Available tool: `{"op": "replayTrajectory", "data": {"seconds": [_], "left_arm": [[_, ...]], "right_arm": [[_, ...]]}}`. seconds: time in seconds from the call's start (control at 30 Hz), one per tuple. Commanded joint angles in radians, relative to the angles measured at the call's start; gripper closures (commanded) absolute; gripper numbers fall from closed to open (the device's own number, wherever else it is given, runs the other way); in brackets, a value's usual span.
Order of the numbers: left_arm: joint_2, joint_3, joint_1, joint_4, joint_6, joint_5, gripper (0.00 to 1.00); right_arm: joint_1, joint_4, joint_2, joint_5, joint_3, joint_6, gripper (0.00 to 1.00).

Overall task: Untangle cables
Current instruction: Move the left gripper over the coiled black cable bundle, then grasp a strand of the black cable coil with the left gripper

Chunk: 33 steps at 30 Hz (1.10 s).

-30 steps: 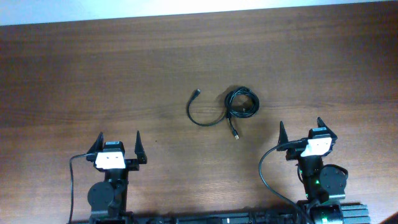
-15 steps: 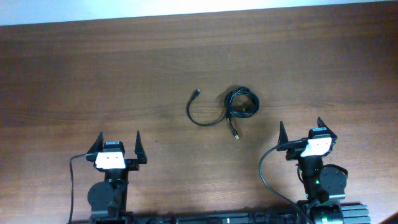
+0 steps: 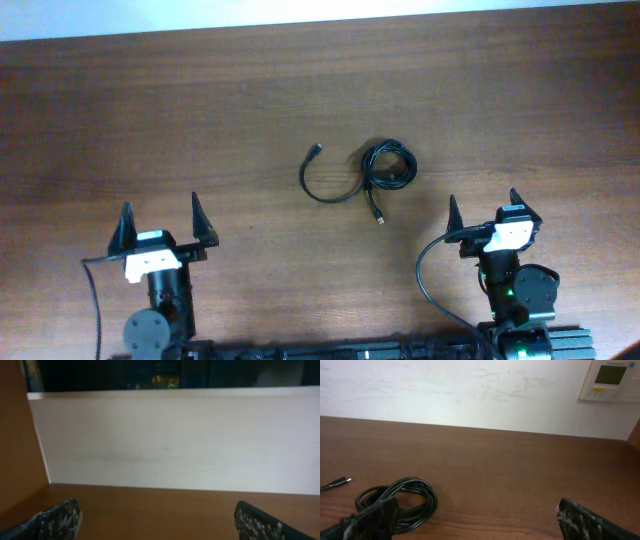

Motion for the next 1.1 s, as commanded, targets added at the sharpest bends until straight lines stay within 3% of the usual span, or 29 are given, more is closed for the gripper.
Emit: {"op": "replayTrajectory", "data": {"seconds": [0.0, 0.07, 0.2, 0.27, 0.4, 0.5, 0.57, 0.6, 0.63, 0.77, 0.87, 0.93, 1.07], "left_arm": [[0.166, 0.167, 0.002, -0.056, -0.044, 0.151, 0.01], [0.335, 0.314, 0.002, -0.160, -0.057, 0.251, 0.01], [0.831, 0.748, -0.002, -0.503, -0.057, 0.660, 0.01], [1.046, 0.900, -0.054, -0.629, -0.057, 0.696, 0.01], [1.334, 0.957, -0.258, -0.514, -0.076, 0.746, 0.01], [1.466, 0.956, -0.362, -0.395, -0.079, 0.866, 0.01], [1.546, 0.956, -0.430, -0.302, -0.079, 0.850, 0.00], [1.619, 0.956, -0.490, -0.235, -0.079, 0.762, 0.23], [1.669, 0.956, -0.537, -0.195, -0.080, 0.651, 0.28], [1.799, 0.956, -0.651, -0.135, -0.110, 0.356, 0.31], [1.905, 0.956, -0.665, -0.094, -0.376, 0.251, 0.40], [1.922, 0.957, -0.665, -0.103, -0.438, 0.255, 1.00], [1.796, 0.957, -0.625, -0.188, -0.454, 0.246, 1.00]], "right_arm": [[0.008, -0.007, -0.006, 0.002, -0.005, -0.007, 0.01], [0.008, -0.007, -0.006, 0.002, -0.005, -0.007, 0.01], [0.008, -0.007, -0.006, 0.002, -0.005, -0.007, 0.01], [0.008, -0.007, -0.006, 0.002, -0.005, -0.007, 0.01], [0.008, -0.007, -0.006, 0.002, -0.005, -0.007, 0.01], [0.008, -0.007, -0.006, 0.002, -0.005, -0.007, 0.01], [0.008, -0.007, -0.006, 0.002, -0.005, -0.007, 0.01], [0.008, -0.007, -0.006, 0.002, -0.005, -0.007, 0.01], [0.008, -0.007, -0.006, 0.002, -0.005, -0.007, 0.01], [0.008, -0.007, -0.006, 0.002, -0.005, -0.007, 0.01], [0.008, -0.007, -0.006, 0.002, -0.005, -0.007, 0.01], [0.008, -0.007, -0.006, 0.002, -0.005, -0.007, 0.01], [0.008, -0.007, -0.006, 0.002, -0.005, -0.007, 0.01]]}}
